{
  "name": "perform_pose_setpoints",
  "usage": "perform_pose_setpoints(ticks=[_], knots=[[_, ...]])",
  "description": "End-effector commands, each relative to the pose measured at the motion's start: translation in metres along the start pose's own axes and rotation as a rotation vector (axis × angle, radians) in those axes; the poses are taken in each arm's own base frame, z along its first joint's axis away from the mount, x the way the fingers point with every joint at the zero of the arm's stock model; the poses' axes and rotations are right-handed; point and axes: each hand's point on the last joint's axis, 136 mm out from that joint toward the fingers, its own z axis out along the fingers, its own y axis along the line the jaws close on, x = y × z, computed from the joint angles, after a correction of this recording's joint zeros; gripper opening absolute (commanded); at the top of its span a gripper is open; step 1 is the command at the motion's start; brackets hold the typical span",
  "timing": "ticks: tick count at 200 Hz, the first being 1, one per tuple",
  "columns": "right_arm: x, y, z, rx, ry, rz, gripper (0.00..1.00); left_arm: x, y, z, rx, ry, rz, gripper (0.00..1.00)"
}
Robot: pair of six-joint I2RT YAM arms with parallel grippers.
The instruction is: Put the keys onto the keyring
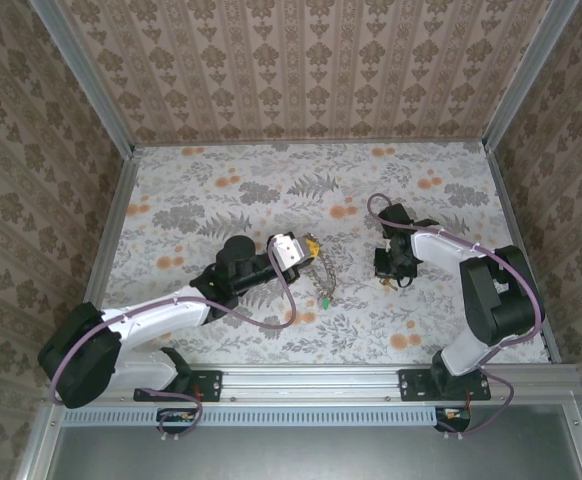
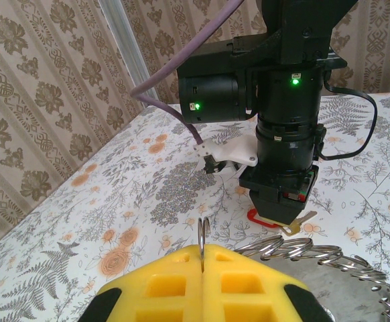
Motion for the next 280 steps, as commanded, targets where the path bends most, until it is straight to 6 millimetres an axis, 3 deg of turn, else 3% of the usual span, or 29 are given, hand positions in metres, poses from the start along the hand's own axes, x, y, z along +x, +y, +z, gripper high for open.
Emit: perform_pose_setpoints(ticks=[1,37,68,105,130,145,163,203,280], knots=[[-0.002,-0.003,-0.002,0.019,-0.011,-0.006,0.11,-0.02,0.001,-0.001,0.001,-0.062,0.029,0.0],[-0.009,0.001,-0.016,-0.018,-0.087,-0.017,0.07,-0.02,0.001,-0.001,-0.002,-0.064,0.029,0.0],[-0.017,0.015,-0.045,-0.117,-0.215,-0.066,0.06,-0.02,0.001,0.0,-0.001,-0.062,0.031,0.0],[-0.024,0.043,-0.109,-0.312,-0.424,-0.188,0.08,-0.024,0.002,0.001,0.0,-0.071,0.038,0.0],[-0.018,0.067,-0.151,-0.467,-0.563,-0.345,0.06,-0.028,0.001,0.001,0.011,-0.082,0.04,0.0],[-0.012,0.079,-0.171,-0.542,-0.639,-0.457,0.0,-0.029,-0.001,0.001,0.023,-0.087,0.041,0.0],[-0.008,0.087,-0.189,-0.587,-0.726,-0.549,0.0,-0.032,-0.006,0.001,0.054,-0.104,0.041,0.0],[0.011,0.105,-0.213,-0.686,-0.906,-0.781,0.0,-0.042,-0.019,0.001,0.166,-0.174,0.023,0.0],[0.026,0.114,-0.225,-0.66,-0.994,-0.957,0.0,-0.039,-0.025,0.017,0.31,-0.2,-0.044,0.0]])
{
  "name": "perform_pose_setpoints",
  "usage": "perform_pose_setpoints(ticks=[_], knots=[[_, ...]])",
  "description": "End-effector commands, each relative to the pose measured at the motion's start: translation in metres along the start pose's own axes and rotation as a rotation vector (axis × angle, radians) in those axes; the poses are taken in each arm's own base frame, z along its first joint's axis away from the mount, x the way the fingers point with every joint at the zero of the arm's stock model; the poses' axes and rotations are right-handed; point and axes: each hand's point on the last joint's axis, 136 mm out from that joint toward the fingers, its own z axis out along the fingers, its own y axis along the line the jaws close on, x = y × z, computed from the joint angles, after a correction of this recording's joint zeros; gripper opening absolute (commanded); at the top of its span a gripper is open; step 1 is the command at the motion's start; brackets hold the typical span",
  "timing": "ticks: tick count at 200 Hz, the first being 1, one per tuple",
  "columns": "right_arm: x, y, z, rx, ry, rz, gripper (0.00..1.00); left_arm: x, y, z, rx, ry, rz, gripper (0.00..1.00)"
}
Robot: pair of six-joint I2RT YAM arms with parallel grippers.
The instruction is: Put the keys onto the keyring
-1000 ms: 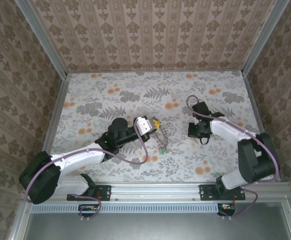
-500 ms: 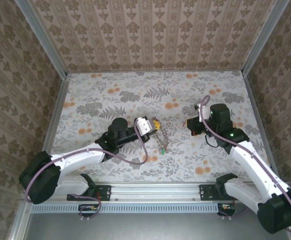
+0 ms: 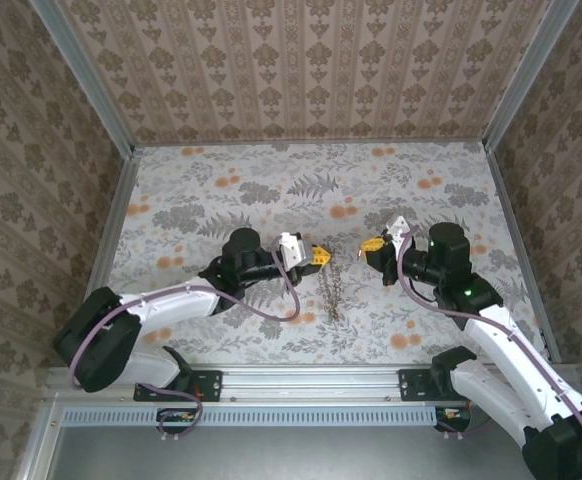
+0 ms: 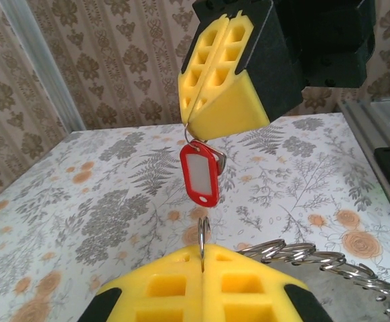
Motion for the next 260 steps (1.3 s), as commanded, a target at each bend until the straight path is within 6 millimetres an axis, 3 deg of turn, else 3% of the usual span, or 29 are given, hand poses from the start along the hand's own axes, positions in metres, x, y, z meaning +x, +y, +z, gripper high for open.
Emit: perform_pose_setpoints(ticks=[1,77,174,260], knots=[[-0.013,0.015,-0.002,-0.058,-0.046,-0.121,0.0,-0.034,0.002,0.005,0.053,-0.11,0.026,0.0],[-0.009,0.036,0.01,-0.158,-0.04,-0.204,0.0,-0.022,0.011,0.019,0.044,-0.085,-0.016,0.0],[-0.014,0.041,0.018,-0.198,-0.053,-0.193,0.0,-0.018,0.012,0.023,0.04,-0.065,-0.031,0.0],[-0.019,0.024,0.025,-0.063,-0.058,-0.238,0.0,-0.02,0.005,0.026,0.059,-0.054,-0.016,0.0]])
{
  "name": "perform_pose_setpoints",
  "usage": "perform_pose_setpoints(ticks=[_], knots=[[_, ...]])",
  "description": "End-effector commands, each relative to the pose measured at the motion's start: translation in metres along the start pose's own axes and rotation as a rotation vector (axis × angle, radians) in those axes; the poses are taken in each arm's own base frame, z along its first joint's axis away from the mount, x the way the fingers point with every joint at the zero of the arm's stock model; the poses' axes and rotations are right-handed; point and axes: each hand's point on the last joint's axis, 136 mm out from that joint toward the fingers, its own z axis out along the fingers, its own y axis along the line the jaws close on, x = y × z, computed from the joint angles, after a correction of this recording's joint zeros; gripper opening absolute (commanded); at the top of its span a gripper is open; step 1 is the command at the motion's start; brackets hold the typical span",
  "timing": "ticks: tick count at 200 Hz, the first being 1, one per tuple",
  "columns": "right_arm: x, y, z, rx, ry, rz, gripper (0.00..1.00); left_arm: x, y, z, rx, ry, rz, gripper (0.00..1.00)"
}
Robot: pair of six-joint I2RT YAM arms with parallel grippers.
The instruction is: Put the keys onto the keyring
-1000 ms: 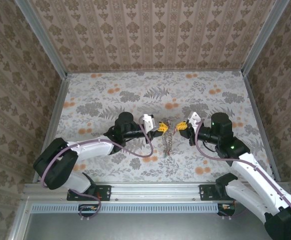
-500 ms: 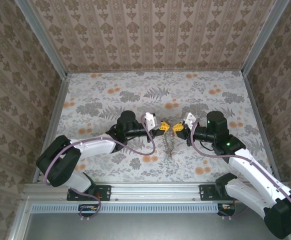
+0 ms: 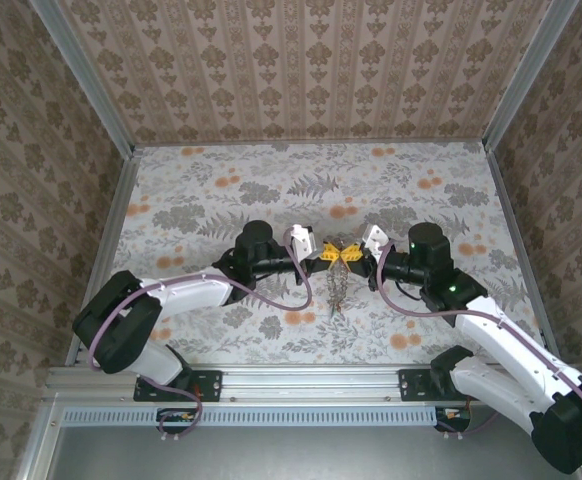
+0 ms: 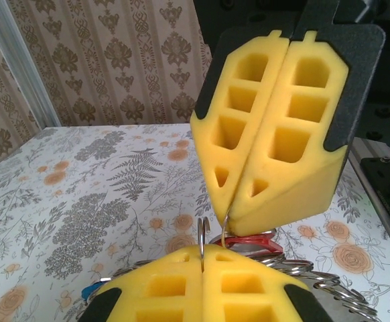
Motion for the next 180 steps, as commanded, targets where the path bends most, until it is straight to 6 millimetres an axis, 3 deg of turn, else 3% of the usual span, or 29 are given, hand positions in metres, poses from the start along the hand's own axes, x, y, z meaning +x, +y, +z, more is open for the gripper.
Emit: perform_pose_setpoints(ticks=[1,52,102,180], knots=[[-0.017,-0.012,-0.002,0.074,-0.045,-0.056,0.0,-0.025,0.001,0.003,0.009,-0.054,0.046,0.0],[-0.014,-0.016,-0.001,0.099,-0.034,-0.061,0.0,-0.027,-0.001,0.003,0.015,-0.056,0.054,0.0],[-0.011,-0.034,-0.003,0.199,0.009,-0.02,0.0,-0.025,-0.002,0.004,0.014,-0.043,0.062,0.0],[-0.012,-0.028,0.001,0.153,0.022,0.009,0.0,-0.028,-0.006,0.007,0.029,-0.032,0.085,0.0]])
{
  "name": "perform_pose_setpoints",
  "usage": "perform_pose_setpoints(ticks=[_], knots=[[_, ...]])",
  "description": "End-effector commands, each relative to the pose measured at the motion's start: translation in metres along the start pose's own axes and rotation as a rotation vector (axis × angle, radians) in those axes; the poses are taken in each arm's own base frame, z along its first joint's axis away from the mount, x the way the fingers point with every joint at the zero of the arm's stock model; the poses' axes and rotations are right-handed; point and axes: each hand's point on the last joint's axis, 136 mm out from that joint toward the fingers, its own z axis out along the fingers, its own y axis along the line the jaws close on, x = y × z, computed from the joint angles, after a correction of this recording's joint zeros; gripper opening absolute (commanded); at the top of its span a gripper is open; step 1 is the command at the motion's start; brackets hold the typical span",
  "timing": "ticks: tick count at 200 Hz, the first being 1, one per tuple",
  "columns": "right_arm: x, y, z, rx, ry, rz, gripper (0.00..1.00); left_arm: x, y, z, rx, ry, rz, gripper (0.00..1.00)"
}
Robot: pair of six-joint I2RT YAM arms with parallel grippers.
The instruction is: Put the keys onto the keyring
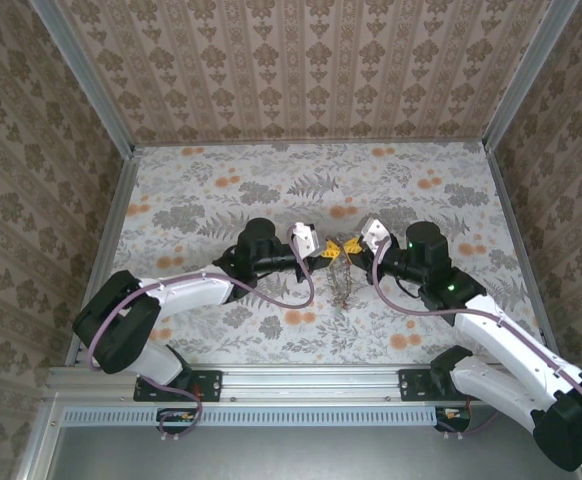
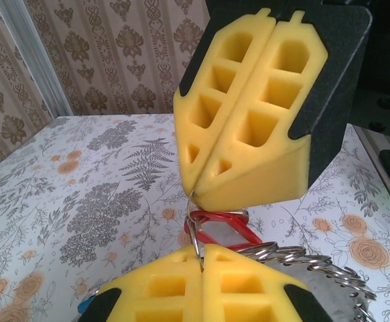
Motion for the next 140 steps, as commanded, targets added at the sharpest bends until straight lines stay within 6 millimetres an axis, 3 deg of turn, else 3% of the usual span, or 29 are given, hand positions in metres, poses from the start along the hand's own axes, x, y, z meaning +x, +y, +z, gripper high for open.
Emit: perform_pose_setpoints(ticks=[1,56,80,140], knots=[[-0.012,-0.006,0.0,0.02,-0.015,0.004,0.0,-0.031,-0.013,0.003,0.062,-0.074,0.077,0.0],[-0.007,-0.005,0.001,0.009,0.029,0.024,0.0,-0.034,-0.012,0.001,0.052,-0.083,0.088,0.0],[0.006,-0.014,0.001,0.068,0.088,0.049,0.0,-0.036,-0.006,-0.002,0.001,-0.1,0.099,0.0],[0.028,-0.008,0.006,0.045,0.144,0.13,0.04,-0.034,-0.003,-0.003,-0.025,-0.122,0.092,0.0]])
